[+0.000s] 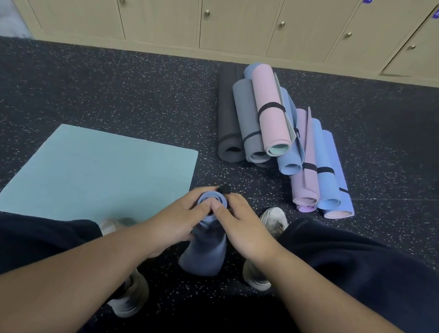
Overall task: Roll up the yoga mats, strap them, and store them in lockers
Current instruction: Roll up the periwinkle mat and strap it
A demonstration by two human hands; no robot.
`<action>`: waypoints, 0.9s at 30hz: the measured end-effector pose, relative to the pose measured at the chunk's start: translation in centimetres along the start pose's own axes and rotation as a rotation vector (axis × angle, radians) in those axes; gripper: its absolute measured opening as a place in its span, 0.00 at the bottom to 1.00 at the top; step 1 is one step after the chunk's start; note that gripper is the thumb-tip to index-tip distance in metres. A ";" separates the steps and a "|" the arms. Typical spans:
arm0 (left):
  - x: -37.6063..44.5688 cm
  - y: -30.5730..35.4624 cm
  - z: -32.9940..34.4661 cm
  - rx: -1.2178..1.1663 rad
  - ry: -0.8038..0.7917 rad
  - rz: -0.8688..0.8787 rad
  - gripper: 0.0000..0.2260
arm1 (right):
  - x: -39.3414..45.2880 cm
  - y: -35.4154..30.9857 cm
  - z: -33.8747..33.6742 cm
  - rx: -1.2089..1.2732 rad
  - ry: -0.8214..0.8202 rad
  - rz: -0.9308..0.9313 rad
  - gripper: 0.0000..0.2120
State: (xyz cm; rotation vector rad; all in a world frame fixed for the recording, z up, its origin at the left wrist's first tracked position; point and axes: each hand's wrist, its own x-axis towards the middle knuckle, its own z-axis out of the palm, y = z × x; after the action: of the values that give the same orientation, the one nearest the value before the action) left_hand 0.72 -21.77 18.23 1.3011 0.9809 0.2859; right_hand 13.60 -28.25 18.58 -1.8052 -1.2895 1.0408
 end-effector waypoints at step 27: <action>1.5 1.8 -0.4 -0.170 0.146 -0.071 0.10 | 2.5 0.4 -0.9 0.039 0.019 -0.099 0.13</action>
State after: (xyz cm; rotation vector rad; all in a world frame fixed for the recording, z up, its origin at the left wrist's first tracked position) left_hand 1.87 -19.93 19.23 1.0999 1.0996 0.4049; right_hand 15.10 -26.00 18.06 -1.7007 -1.3248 0.9853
